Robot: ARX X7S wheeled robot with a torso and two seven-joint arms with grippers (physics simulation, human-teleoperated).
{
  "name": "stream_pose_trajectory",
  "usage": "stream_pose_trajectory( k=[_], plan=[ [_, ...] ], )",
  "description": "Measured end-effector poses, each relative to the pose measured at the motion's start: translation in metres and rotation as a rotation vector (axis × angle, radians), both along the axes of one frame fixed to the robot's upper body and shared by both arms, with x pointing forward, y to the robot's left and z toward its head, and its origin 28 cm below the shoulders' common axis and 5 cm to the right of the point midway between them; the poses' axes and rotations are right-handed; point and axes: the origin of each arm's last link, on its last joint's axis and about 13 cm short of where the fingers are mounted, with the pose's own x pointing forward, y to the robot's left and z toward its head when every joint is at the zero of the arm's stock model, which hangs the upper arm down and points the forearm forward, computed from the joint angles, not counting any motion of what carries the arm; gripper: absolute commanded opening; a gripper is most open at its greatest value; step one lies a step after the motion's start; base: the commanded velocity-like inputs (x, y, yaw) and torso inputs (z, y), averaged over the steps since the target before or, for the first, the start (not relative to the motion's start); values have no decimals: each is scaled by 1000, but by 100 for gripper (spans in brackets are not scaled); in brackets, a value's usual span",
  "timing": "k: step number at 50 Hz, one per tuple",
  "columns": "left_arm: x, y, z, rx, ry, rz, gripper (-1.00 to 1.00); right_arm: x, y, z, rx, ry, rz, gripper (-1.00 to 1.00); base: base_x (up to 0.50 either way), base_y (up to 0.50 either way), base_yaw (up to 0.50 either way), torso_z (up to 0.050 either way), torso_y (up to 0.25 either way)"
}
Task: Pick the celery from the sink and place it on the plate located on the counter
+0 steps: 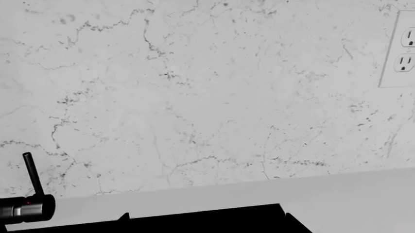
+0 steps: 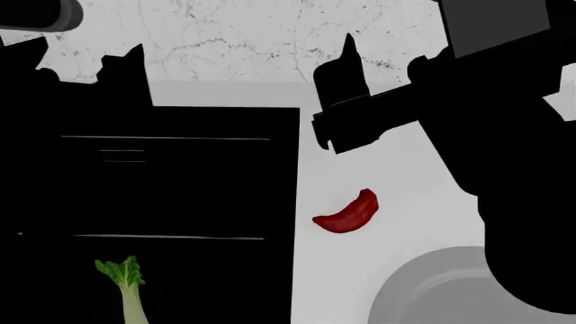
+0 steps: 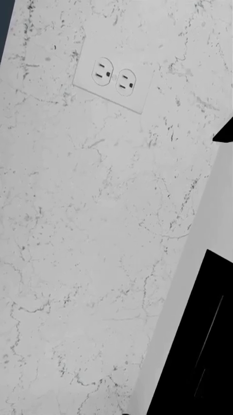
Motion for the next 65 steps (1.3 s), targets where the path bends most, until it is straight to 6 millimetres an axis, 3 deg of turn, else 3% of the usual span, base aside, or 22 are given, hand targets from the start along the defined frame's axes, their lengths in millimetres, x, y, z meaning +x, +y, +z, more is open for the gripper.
stream_pose_trajectory(
  k=[45, 65],
  plan=[
    [-10, -5, 7, -15, -3, -19, 100, 0, 1, 1, -11, 3, 6, 100, 0, 0, 0, 0, 0],
    [-12, -8, 6, -21, -3, -43, 100, 0, -1, 0, -16, 12, 7, 100, 307, -57, 0, 0, 0]
  ],
)
